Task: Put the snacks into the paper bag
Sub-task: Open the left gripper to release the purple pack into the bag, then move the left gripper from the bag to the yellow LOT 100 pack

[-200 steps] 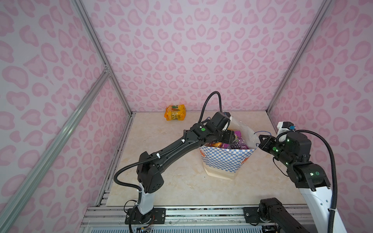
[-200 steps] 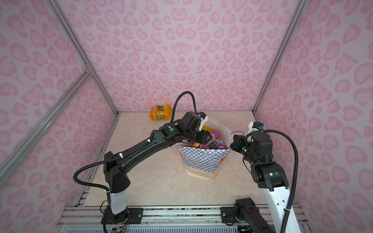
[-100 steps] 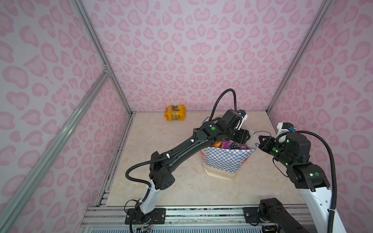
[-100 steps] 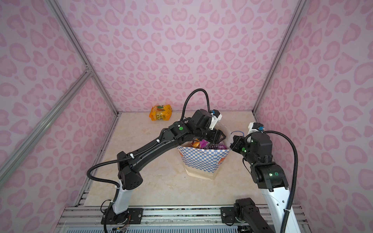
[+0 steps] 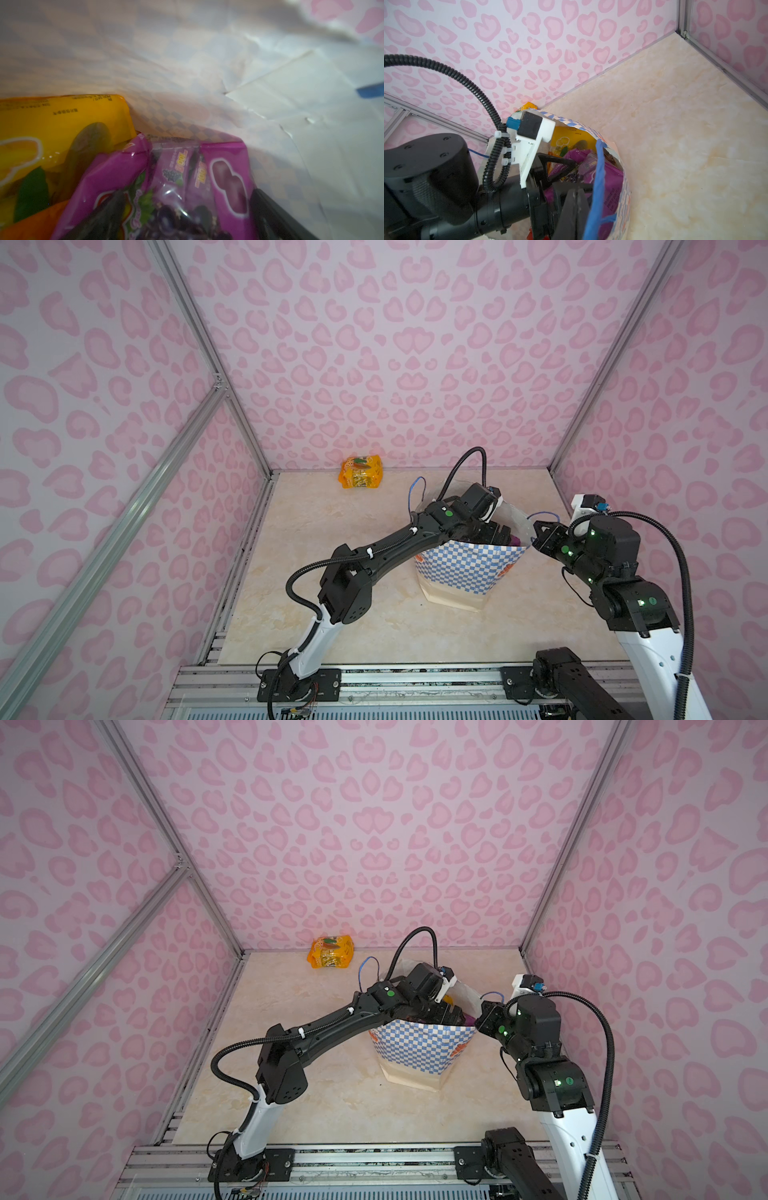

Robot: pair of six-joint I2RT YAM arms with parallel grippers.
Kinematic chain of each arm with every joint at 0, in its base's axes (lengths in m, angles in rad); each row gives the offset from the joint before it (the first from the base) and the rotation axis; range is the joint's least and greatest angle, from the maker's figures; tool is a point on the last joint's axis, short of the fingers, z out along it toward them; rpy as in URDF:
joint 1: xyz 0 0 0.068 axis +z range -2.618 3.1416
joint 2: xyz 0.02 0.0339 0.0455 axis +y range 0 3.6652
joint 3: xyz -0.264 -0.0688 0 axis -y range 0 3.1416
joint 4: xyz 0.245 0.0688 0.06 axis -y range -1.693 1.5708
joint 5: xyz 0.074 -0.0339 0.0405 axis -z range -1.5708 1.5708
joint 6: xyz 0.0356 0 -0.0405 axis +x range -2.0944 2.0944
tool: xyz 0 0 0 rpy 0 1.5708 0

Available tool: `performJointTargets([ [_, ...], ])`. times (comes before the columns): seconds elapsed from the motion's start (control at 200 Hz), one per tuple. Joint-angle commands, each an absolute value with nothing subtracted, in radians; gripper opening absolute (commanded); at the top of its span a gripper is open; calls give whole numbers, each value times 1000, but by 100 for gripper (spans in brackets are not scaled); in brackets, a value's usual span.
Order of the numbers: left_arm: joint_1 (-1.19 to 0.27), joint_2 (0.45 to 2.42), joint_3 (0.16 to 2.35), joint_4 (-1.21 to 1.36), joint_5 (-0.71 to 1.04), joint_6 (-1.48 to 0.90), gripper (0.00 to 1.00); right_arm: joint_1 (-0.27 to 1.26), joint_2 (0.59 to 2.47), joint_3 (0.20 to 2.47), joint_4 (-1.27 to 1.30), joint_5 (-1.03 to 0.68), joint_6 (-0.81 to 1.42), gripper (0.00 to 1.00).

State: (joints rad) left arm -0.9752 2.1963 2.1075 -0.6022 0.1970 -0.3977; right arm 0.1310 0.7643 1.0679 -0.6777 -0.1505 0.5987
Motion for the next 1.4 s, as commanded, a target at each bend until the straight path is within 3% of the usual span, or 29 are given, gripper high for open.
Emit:
performJointTargets([
  [0.0,-977,2149,2107,-693,210,-399,97,132,766,1065,-657,-144,598,1],
  [0.235,-979,2039,2204,-683,273,-392,97,132,742,1060,-665,-128,602,2],
  [0.52,-998,1823,2156,-620,314,-368,97,132,726,1068,-680,-104,590,2],
  [0.815,-968,1397,1723,-448,-97,-364,97,130,716,1055,-670,-99,578,2],
  [0.97,-830,1159,1425,-348,-262,-490,97,130,723,1039,-654,-112,579,2],
  [1.11,-628,1060,1247,-316,-225,-607,97,130,733,1029,-643,-113,577,2],
  [1.23,-466,1104,1183,-285,-81,-698,97,130,743,1021,-634,-117,580,2],
  [1.395,-320,1319,1169,-220,72,-840,97,130,753,1017,-632,-114,579,2],
])
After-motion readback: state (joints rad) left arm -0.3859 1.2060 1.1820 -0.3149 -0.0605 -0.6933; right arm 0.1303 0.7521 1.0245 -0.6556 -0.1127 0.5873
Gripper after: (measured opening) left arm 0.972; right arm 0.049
